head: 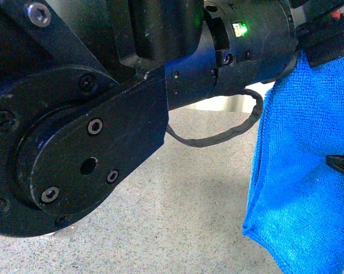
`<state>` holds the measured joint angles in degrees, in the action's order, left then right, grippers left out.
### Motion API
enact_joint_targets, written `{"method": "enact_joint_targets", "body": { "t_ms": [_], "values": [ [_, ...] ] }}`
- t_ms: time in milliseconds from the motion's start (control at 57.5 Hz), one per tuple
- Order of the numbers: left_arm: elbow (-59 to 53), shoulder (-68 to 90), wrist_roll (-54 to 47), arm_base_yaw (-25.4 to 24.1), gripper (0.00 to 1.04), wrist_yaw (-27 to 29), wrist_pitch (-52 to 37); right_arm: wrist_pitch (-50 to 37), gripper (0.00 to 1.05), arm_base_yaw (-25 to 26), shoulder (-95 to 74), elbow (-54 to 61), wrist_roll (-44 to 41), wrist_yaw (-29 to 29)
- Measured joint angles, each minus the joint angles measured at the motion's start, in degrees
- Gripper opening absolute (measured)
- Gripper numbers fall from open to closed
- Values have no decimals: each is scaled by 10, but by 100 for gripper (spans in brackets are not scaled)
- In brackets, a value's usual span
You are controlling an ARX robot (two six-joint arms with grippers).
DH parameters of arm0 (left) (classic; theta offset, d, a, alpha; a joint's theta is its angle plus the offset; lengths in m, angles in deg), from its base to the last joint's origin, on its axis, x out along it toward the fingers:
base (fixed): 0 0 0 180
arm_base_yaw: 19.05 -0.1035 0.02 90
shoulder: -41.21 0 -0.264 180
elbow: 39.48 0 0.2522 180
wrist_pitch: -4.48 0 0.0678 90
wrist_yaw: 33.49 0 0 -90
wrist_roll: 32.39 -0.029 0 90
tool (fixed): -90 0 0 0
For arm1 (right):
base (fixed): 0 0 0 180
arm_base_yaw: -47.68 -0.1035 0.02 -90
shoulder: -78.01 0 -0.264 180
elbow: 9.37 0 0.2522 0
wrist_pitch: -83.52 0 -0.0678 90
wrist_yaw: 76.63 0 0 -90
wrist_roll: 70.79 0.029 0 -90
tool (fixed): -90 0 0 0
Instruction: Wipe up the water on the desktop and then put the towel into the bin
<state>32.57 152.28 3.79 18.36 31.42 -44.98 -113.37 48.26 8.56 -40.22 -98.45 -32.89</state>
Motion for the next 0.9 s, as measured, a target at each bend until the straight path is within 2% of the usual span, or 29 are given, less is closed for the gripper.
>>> {"method": "enact_joint_targets", "body": {
  "t_ms": [52, 139, 261, 470, 591, 713, 904],
  "values": [
    [0, 0, 1, -4, 8, 0, 0, 8, 4, 8, 6, 0, -2, -8],
    [0, 0, 1, -10, 21, -1, 0, 14, 4, 23, 12, 0, -2, -16],
    [0, 0, 1, -31, 46, -7, 5, 12, 4, 53, 12, -6, 9, -24],
    [-2, 0, 0, -70, 75, -6, 24, -17, 4, 82, 5, -37, 57, -20],
    [5, 0, -33, -122, 100, -7, 122, -22, 4, 93, -7, -47, 75, -1],
    [11, 0, -98, -189, 98, -41, 232, -21, 4, 98, -16, -47, 75, 4],
    [5, -11, -178, -294, 98, -91, 299, -26, 4, 96, -40, -47, 75, 45]
  ]
}}
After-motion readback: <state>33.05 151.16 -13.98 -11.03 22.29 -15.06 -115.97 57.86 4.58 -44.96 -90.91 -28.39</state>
